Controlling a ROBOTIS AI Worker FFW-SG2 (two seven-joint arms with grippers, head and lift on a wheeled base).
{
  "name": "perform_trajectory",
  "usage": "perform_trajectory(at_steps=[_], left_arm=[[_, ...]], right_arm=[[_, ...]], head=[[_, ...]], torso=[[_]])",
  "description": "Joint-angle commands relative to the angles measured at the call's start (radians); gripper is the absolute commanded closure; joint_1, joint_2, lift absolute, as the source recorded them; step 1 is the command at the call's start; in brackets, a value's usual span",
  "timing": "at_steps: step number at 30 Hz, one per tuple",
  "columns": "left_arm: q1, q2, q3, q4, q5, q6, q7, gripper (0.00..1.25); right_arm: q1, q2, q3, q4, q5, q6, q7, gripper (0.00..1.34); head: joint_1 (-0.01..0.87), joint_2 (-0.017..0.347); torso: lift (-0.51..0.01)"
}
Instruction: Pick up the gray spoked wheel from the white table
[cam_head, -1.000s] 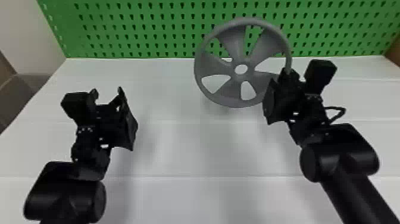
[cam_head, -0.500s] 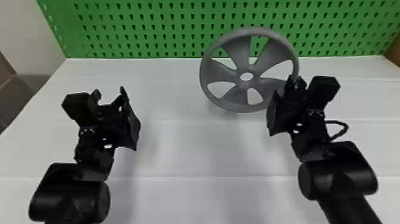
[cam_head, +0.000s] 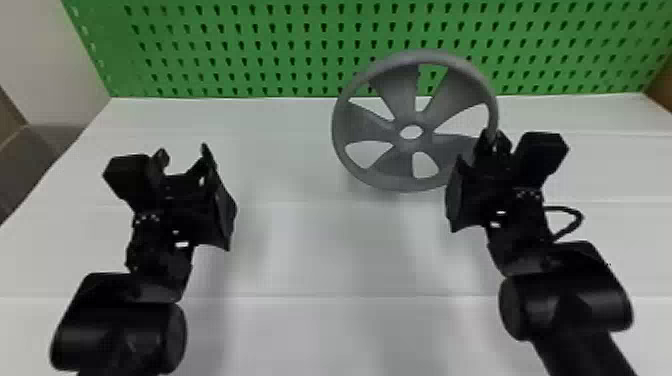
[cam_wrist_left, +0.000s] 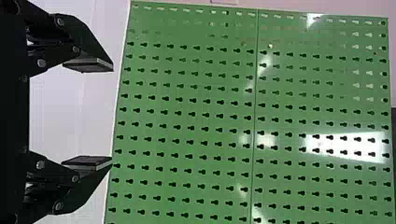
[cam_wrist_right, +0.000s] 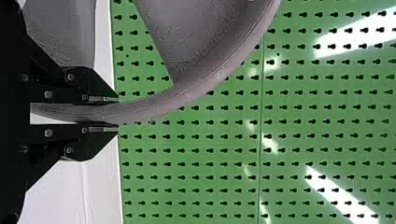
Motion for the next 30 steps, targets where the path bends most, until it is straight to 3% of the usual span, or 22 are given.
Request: perform_trajectory(at_steps=[1, 30], left_arm=[[-0.002, -0.006, 0.006, 0.0, -0.004, 0.0, 0.0, 0.53], [-0.005, -0.009, 0.0, 0.0, -0.027, 0.002, 0.0, 0.52]], right_arm=[[-0.002, 0.003, 0.004, -0.002, -0.007, 0.014, 0.006, 1.18], [0.011, -0.005, 0.004, -0.039, -0.01, 0.043, 0.027, 1.18]], head=[[0.779, 0.069], [0.779, 0.069]], torso=[[-0.08], [-0.08]])
